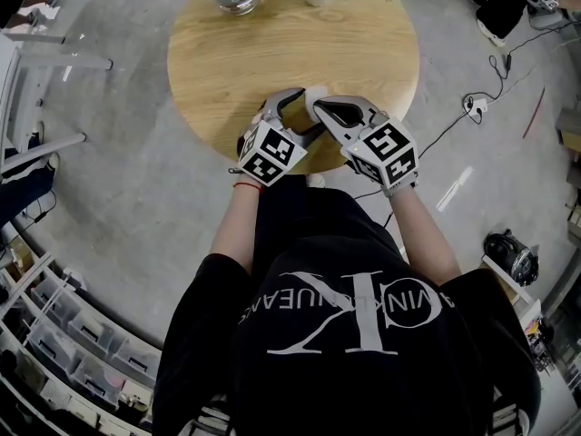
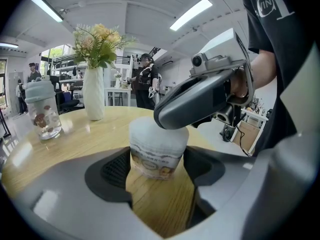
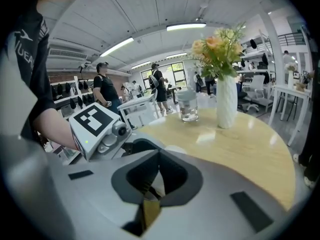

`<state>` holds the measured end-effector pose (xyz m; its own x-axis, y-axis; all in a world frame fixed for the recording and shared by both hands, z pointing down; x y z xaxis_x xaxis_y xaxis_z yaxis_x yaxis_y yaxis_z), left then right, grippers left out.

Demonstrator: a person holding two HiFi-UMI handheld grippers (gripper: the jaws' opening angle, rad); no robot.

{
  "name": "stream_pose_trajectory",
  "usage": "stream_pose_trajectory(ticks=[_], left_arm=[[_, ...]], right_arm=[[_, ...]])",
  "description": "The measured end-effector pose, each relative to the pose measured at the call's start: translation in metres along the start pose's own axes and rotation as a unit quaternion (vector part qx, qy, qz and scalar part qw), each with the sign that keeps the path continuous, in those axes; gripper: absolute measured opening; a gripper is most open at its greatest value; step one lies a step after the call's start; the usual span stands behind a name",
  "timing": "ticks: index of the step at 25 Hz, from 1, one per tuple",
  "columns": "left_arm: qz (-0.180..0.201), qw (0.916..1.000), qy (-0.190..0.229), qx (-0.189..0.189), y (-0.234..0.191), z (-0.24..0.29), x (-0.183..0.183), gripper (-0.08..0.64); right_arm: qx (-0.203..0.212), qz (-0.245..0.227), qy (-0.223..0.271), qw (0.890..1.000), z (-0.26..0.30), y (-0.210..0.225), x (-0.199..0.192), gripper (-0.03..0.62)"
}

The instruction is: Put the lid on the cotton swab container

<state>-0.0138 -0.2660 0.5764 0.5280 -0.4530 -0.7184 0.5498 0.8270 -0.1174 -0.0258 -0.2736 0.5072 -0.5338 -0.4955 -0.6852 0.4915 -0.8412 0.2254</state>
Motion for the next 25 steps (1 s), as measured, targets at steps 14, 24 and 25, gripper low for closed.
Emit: stream_pose_trajectory(ticks=[14, 24, 25], left_arm=[[-0.059, 0.9975, 0.037, 0.013, -0.001, -0.042, -0.021, 0.129], [-0.121, 0.9781, 0.105, 0.133, -0.044, -0.101, -0.017, 0.012], [-0.126, 0.9740, 0.116, 0.148, -0.050, -0.109, -0.012, 0.012]], right_arm=[[0.037, 0.075, 0.105, 0.991, -0.017, 0.000, 0.008, 0.017], [-0.032, 0.069, 0.153, 0.985, -0.046, 0.038, 0.024, 0.017], [-0.037, 0.067, 0.159, 0.984, -0.049, 0.041, 0.026, 0.016]])
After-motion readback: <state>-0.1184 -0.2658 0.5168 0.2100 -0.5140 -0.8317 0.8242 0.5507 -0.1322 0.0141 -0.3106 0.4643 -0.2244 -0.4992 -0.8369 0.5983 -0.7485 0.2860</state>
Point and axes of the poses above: the fingertips, and each gripper's own axes: z forward along the fingers, y to its right, x out of its top, the point moved 1 cm from there along -z, backward along the fingers, and after that the axes turned 11 degrees about -y, right-handed, at the moved point
